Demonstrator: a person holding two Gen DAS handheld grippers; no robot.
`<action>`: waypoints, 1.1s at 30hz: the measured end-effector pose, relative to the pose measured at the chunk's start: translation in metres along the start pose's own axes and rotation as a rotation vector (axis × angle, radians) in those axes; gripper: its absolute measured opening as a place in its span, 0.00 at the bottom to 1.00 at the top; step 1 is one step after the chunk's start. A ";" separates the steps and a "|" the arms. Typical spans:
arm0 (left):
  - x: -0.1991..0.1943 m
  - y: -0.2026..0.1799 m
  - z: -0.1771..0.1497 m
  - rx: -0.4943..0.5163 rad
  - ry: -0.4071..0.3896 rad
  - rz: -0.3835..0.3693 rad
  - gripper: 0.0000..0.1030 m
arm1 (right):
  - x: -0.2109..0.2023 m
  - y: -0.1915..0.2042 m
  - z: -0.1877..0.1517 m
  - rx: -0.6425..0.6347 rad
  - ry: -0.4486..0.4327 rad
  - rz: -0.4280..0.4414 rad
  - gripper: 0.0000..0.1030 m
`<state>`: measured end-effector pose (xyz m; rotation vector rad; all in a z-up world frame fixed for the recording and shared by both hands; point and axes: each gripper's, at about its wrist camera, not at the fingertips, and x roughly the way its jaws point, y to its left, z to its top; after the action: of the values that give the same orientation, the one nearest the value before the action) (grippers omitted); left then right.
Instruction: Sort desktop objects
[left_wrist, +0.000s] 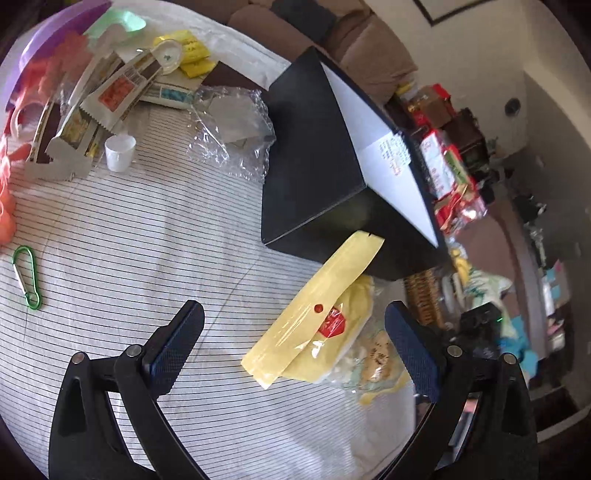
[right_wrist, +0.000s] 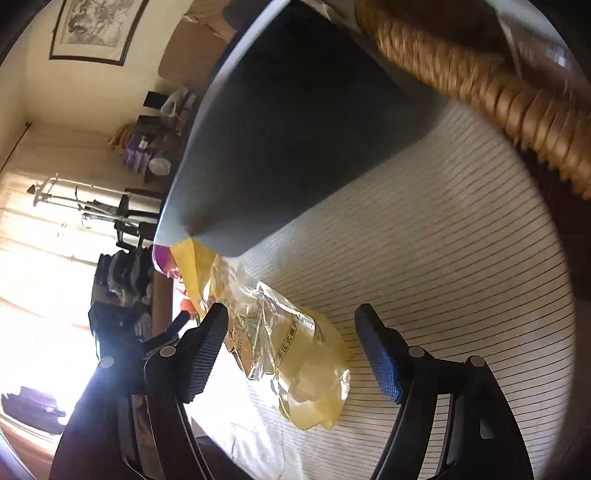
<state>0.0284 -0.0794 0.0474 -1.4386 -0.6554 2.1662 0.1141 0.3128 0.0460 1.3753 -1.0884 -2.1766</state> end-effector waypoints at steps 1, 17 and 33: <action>0.008 -0.007 -0.003 0.037 0.024 0.027 0.96 | -0.004 0.004 -0.002 -0.014 -0.006 -0.007 0.74; 0.053 -0.035 -0.041 0.162 0.171 0.092 0.45 | 0.027 0.049 -0.052 -0.320 0.061 -0.267 0.46; 0.004 -0.073 -0.060 0.146 0.226 -0.244 0.35 | 0.005 0.110 -0.072 -0.427 -0.013 -0.151 0.33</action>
<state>0.0910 -0.0118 0.0688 -1.4186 -0.5467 1.7956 0.1631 0.2086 0.1091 1.2771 -0.4902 -2.3476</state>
